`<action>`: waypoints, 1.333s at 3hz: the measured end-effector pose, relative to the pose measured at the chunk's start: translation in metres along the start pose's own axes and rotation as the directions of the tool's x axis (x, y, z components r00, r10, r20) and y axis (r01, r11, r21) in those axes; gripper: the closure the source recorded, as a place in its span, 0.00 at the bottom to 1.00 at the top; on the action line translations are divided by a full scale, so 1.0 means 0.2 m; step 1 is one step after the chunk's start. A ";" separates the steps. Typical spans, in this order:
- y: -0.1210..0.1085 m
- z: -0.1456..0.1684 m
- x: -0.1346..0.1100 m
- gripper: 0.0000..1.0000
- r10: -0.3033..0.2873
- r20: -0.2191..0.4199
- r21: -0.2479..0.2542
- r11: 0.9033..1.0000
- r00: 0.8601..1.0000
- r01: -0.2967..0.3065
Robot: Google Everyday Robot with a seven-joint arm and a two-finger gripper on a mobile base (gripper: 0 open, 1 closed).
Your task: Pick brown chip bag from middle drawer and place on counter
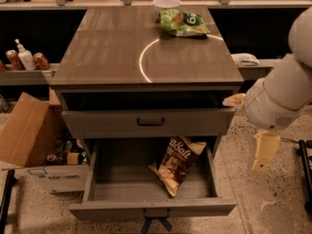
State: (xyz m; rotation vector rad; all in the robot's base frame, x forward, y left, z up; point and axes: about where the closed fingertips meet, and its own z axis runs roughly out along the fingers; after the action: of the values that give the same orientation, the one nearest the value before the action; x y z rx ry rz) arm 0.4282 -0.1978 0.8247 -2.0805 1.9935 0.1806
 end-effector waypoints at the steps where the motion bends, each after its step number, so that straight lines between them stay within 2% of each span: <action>1: 0.13 0.35 0.01 0.00 -0.018 0.047 -0.147 0.989 0.999 0.025; 2: 0.13 0.35 0.01 0.00 -0.018 0.047 -0.147 0.989 0.999 0.025; 3: 0.09 0.48 0.03 0.00 0.009 0.120 -0.150 0.989 0.993 0.009; 4: 0.03 0.70 0.09 0.00 0.060 0.244 -0.129 0.991 0.968 -0.028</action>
Offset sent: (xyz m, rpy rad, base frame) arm -0.0145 0.0142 -0.0540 0.0308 0.1045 0.0540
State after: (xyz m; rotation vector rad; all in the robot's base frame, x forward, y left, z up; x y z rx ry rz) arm 0.4359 -0.1783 0.6850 -1.9736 1.9210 0.5589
